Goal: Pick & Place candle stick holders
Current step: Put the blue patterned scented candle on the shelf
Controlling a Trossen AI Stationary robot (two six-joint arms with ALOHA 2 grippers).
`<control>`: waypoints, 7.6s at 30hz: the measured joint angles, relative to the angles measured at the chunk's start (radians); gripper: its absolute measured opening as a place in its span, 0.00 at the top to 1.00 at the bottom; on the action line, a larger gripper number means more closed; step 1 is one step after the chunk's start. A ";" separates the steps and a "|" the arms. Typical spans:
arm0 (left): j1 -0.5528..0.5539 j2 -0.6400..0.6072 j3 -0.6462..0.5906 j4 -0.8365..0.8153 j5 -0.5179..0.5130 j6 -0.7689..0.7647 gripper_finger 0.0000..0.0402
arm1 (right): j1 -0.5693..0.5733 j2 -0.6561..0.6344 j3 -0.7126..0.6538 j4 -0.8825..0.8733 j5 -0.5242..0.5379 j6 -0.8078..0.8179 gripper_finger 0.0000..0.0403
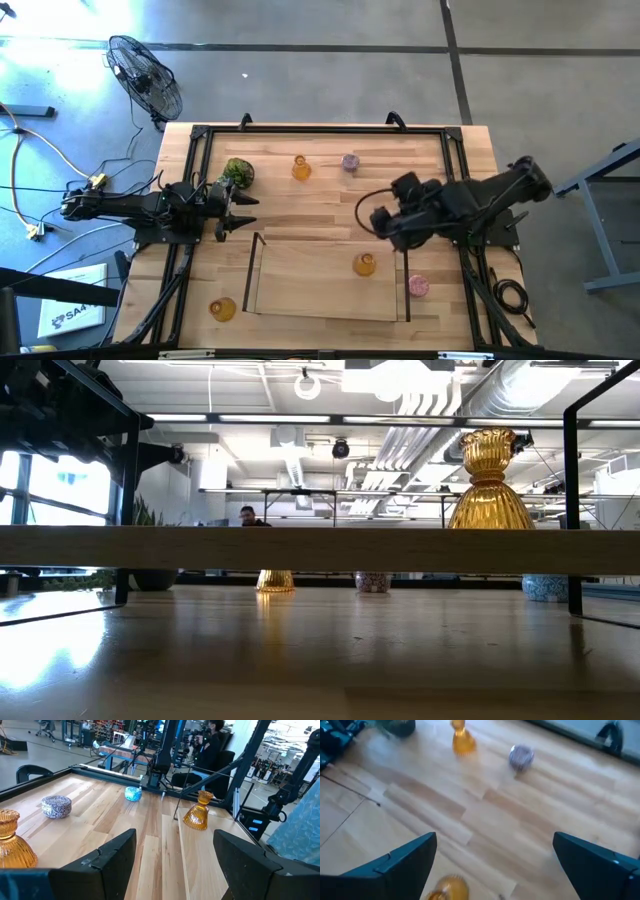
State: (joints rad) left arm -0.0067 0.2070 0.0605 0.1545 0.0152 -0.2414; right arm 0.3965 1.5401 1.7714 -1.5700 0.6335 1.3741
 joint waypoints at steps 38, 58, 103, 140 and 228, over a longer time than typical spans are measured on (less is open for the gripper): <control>0.000 0.000 0.000 0.000 0.000 0.000 0.35 | -0.759 -0.391 -1.098 0.629 -0.693 -0.054 0.02; 0.000 0.000 0.000 0.000 0.000 0.000 0.35 | -0.797 -0.388 -1.252 0.854 -0.710 0.023 0.03; 0.000 0.000 0.000 0.000 0.000 0.000 0.35 | -0.421 -0.479 -0.565 0.553 -0.362 -0.268 0.29; 0.000 0.000 0.000 0.000 0.000 0.000 0.35 | 0.125 -0.185 -0.563 1.009 -0.657 -0.761 0.29; 0.000 0.000 0.000 -0.001 0.000 0.000 0.35 | 0.176 0.171 -0.560 0.881 -0.780 -0.771 0.26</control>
State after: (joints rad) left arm -0.0067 0.2073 0.0605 0.1539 0.0154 -0.2417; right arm 0.5725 1.7111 1.2110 -0.6890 -0.1469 0.6035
